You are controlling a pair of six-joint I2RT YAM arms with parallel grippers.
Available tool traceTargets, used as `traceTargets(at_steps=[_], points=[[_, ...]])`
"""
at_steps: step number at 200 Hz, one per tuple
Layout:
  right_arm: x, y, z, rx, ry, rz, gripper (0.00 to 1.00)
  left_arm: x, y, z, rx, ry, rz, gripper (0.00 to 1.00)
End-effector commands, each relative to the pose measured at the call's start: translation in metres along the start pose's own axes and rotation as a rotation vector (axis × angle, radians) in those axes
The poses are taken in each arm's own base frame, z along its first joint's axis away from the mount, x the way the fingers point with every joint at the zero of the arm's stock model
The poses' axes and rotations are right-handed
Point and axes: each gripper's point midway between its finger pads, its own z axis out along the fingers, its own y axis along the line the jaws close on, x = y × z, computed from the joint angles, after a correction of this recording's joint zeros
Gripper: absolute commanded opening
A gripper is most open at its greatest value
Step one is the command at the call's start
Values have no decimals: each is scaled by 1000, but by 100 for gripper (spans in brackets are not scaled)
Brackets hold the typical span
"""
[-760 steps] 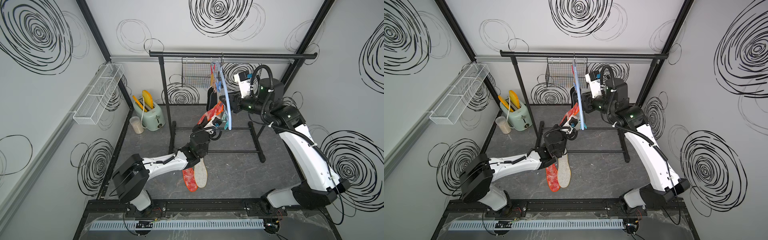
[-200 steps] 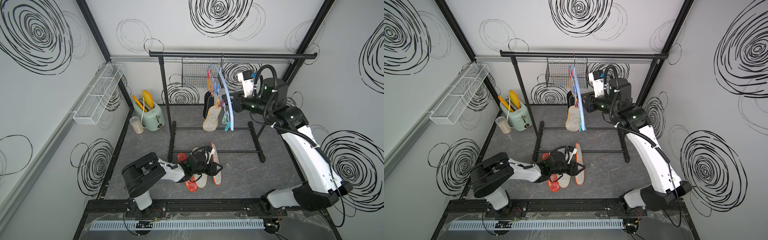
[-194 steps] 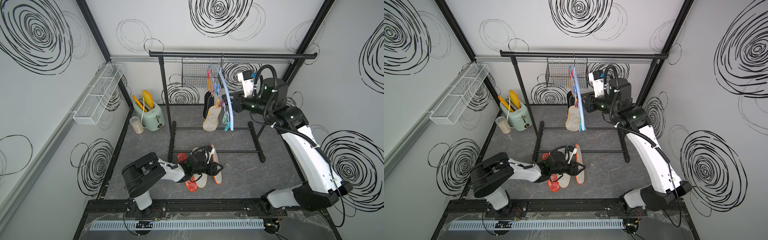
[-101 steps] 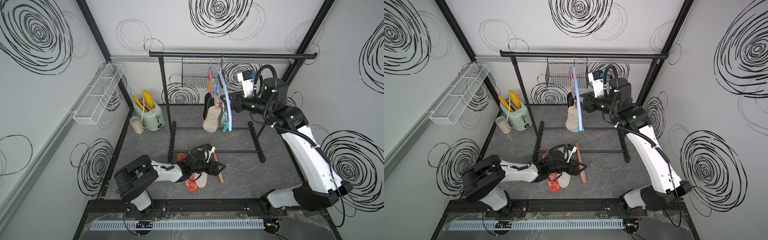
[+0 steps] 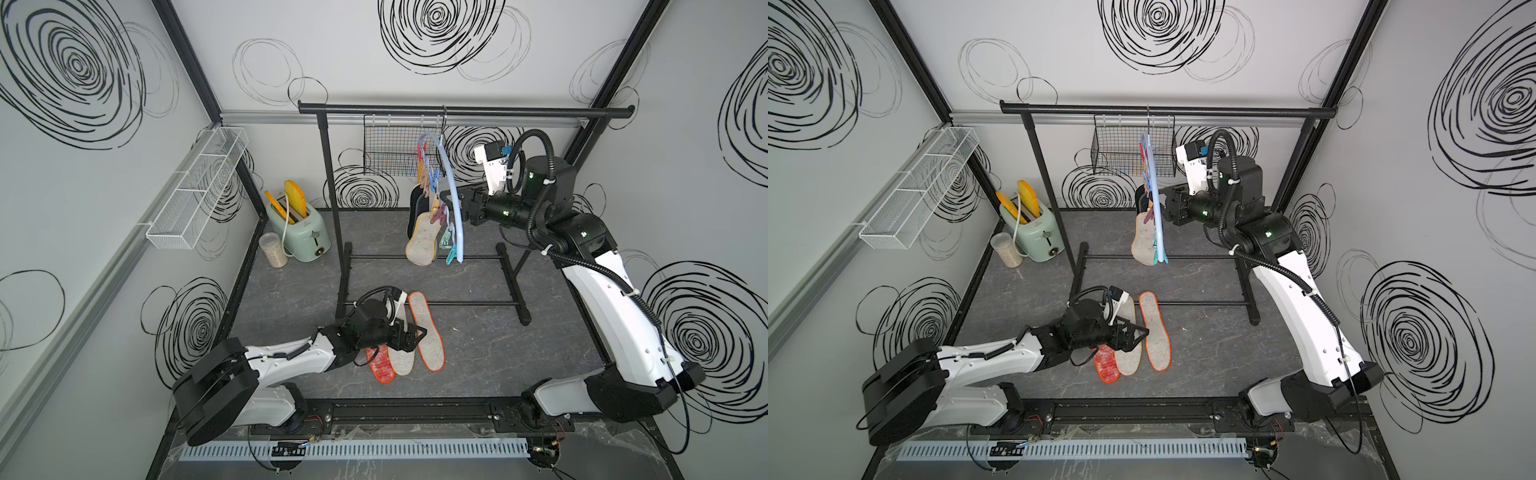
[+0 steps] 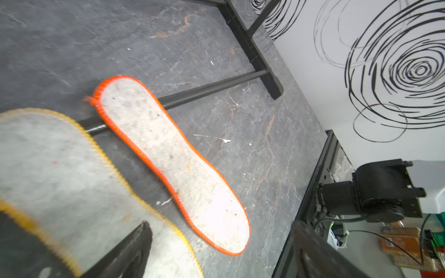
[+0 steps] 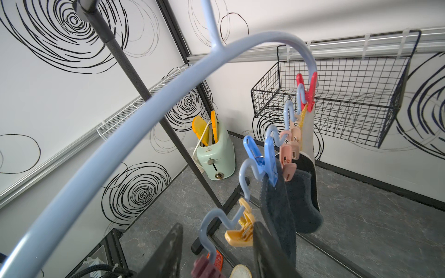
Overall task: Take the shoe insoles off the hanger
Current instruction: Place the insole at the center of the board, then remove the insole from the hanger.
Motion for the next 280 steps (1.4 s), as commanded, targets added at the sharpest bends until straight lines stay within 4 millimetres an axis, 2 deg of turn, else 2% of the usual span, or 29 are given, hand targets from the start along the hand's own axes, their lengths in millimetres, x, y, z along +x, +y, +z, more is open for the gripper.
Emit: traceTargets(at_steps=[1,18,39,62,83,102,131,146,170,234,280], points=[[-7,4,-7,-7,-33,-20,50,-34,-4,-22,15,-101,55,91],[-9,3,-9,1,-40,-27,50,-79,-20,-43,117,-240,98,90],[-10,3,-13,12,-56,-36,50,-131,-36,-62,167,-407,244,88],[-9,3,-17,14,-65,-46,50,-174,-55,-74,187,-513,417,87],[-8,1,-19,26,-67,-52,50,-211,-73,-93,237,-623,546,88],[-7,1,-21,30,-70,-59,50,-234,-73,-91,206,-637,625,86],[-8,1,-27,41,-82,-70,50,-263,-53,-91,189,-654,641,84],[-8,1,-29,46,-87,-75,50,-270,-51,-89,248,-658,636,83],[-7,0,-32,55,-91,-82,50,-269,-57,-74,334,-605,649,78],[-5,-1,-36,67,-96,-91,50,-230,-73,-52,412,-533,676,65],[-5,-1,-39,75,-100,-99,50,-229,-77,-39,441,-494,670,53]])
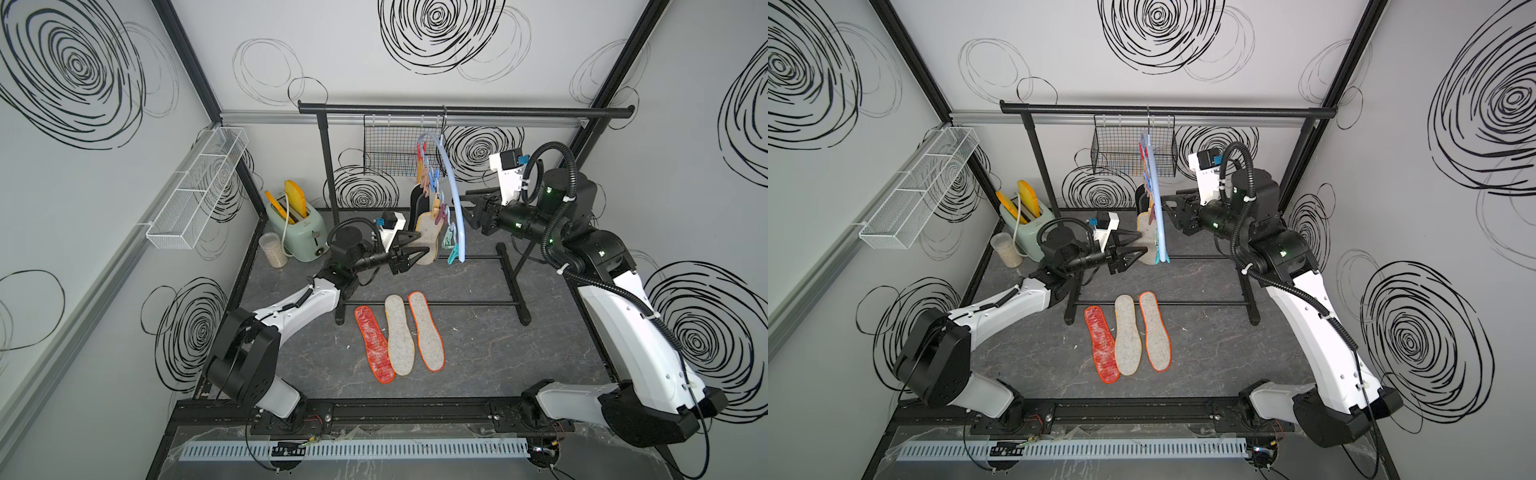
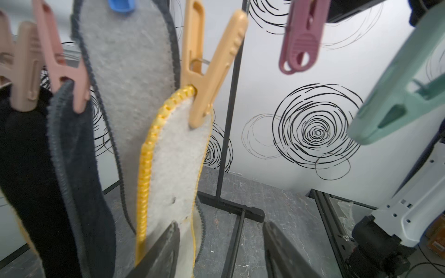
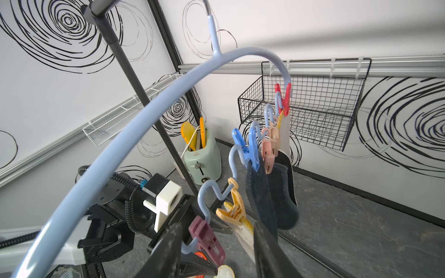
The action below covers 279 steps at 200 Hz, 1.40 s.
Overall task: Take the shoe insoles off the hanger
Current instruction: Remove the insole from the hanger.
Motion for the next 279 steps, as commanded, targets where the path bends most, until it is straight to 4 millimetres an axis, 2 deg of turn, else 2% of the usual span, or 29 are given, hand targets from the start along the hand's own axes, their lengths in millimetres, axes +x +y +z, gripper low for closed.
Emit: traceTargets(at_steps=[1,17,26,60,75,98,132,177,221,247,263,279], points=[[-8,1,-10,8,-39,-27,50,-11,-4,5,42,-26,48,53],[-7,0,-8,9,-36,-28,50,-9,-6,5,42,-20,46,45],[-7,0,-8,10,-35,-28,50,-7,-1,3,13,-14,47,45],[-6,0,-7,9,-32,-29,50,-20,27,-20,-134,-79,46,67],[-4,-1,-6,12,-29,-28,50,-22,38,-25,-191,-75,65,71],[-4,-2,-4,11,-26,-27,50,-23,45,-17,-193,-56,83,73],[-3,-3,-1,15,-19,-28,50,-21,41,-1,-138,-46,85,72],[0,-5,2,16,-11,-27,50,-14,25,6,-39,-37,70,62],[1,-6,5,18,-6,-25,50,-8,5,14,22,-24,73,45],[2,-6,5,18,-4,-24,50,-6,3,21,31,-16,74,41],[1,-6,5,18,-6,-25,51,-7,5,24,37,-16,64,34],[2,-7,4,22,-6,-26,51,-7,6,26,38,-21,59,33]])
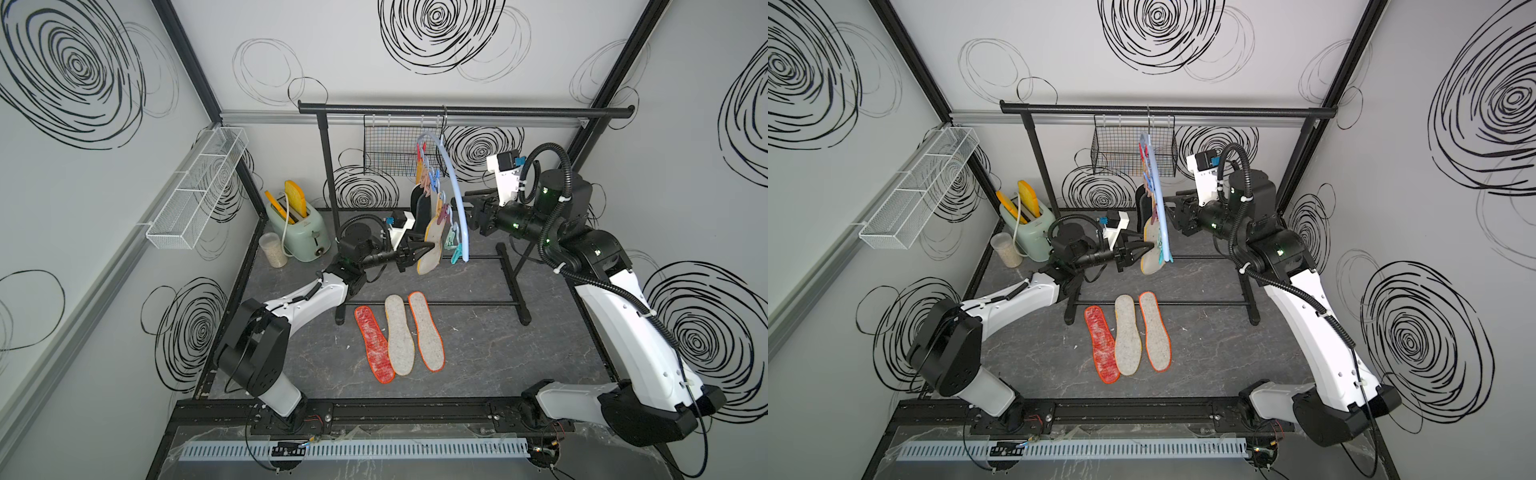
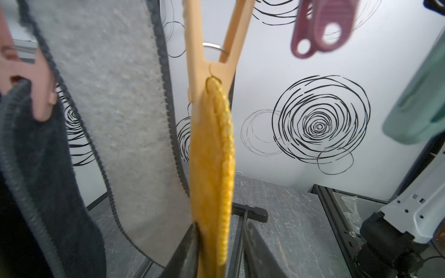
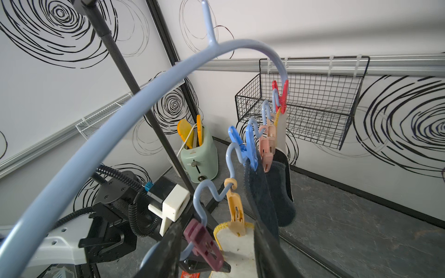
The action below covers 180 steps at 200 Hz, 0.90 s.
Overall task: Take the shoe insoles off the hanger
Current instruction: Remove the insole from the hanger.
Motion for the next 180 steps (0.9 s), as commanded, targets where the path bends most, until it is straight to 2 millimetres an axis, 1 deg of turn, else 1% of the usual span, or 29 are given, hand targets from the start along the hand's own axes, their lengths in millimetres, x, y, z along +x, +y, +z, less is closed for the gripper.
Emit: traceTargets(at_steps=[1,13,36,45,56,70,76,78,80,109,129,142,159,180], points=[[-3,-4,0,13,-15,-14,50,-12,-1,6,26,-33,34,33],[-2,-4,1,16,-12,-14,50,-11,1,8,12,-31,32,33],[-1,-4,1,15,-10,-12,50,-8,13,12,-35,-24,20,31],[-1,-4,1,15,-11,-13,51,-7,17,13,-49,-16,16,23],[-2,-5,0,18,-14,-17,51,-5,20,14,-63,-9,10,17],[-2,-6,-1,25,-16,-19,51,-6,20,11,-62,-12,8,6],[-3,-6,-1,28,-18,-22,51,-6,20,9,-65,-11,6,5],[-2,-7,-1,31,-17,-24,51,-6,20,9,-67,-10,6,1],[-3,-7,-2,33,-20,-24,51,-6,20,8,-67,-10,7,0],[-4,-11,-5,46,-39,-38,51,-8,19,-4,-60,4,8,0],[-5,-12,-8,46,-54,-56,51,-8,23,-11,-71,14,-7,0],[-6,-12,-11,46,-76,-90,53,-9,24,-15,-77,12,-14,0],[-6,-16,-17,52,-115,-130,54,-12,25,-18,-84,8,-13,0],[0,-16,-18,39,-143,-156,54,-12,25,-16,-78,13,-14,0]])
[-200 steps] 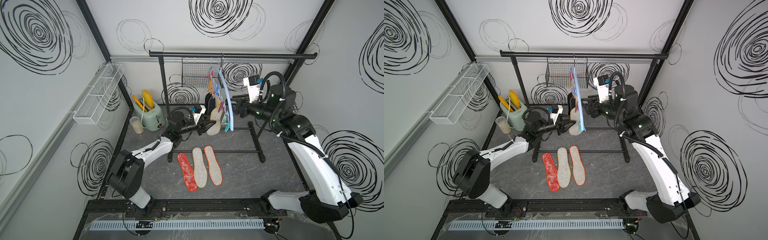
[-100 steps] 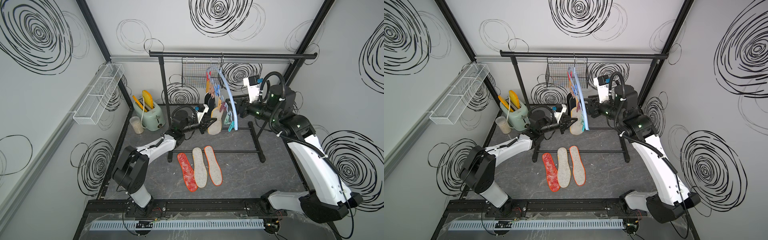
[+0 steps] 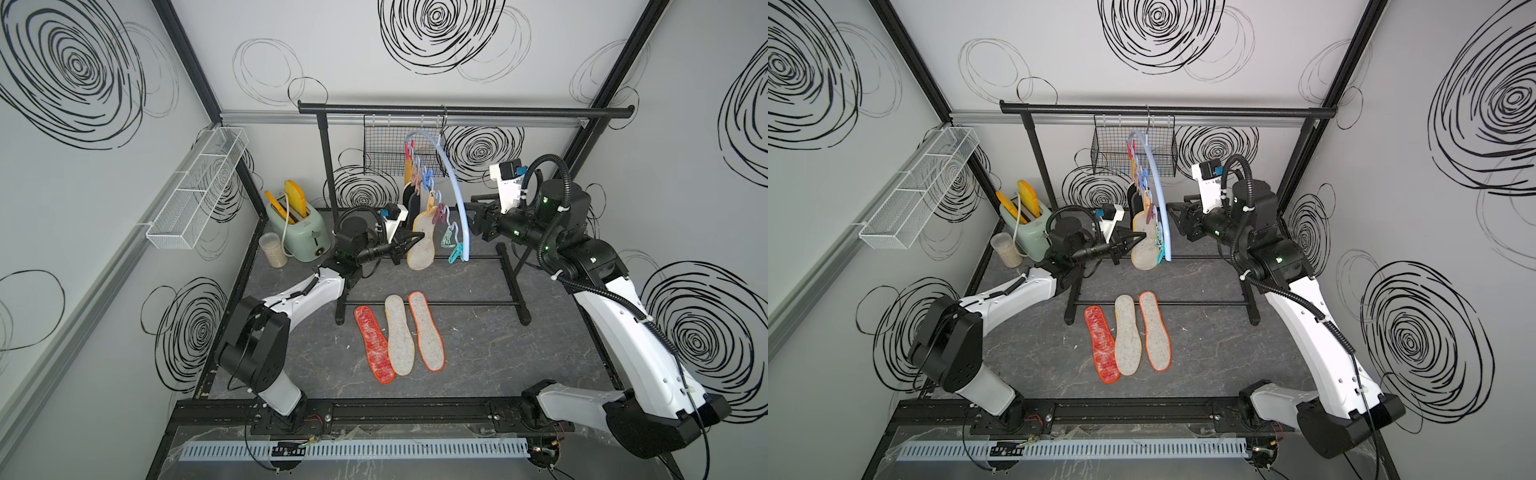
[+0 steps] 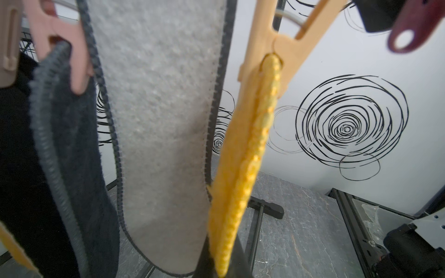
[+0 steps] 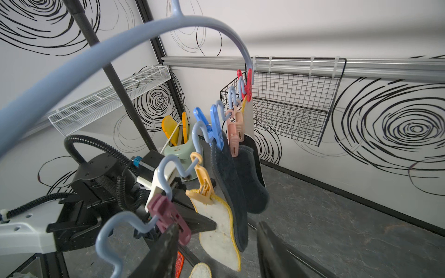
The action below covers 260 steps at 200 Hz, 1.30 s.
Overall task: Take the shoe insoles off the hanger
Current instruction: Remove the insole from the hanger, then open the clamp at the hanger.
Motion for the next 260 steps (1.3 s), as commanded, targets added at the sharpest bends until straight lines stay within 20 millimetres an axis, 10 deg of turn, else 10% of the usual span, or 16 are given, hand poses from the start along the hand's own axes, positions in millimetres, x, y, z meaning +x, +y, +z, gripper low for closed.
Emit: traceTargets(at_steps=[1,260], points=[[-19,5,-13,-17,-117,-81,54,-16,-7,-6,22,-31,34,0],[32,34,26,-534,-200,-505,59,-9,-26,-21,178,110,9,0]])
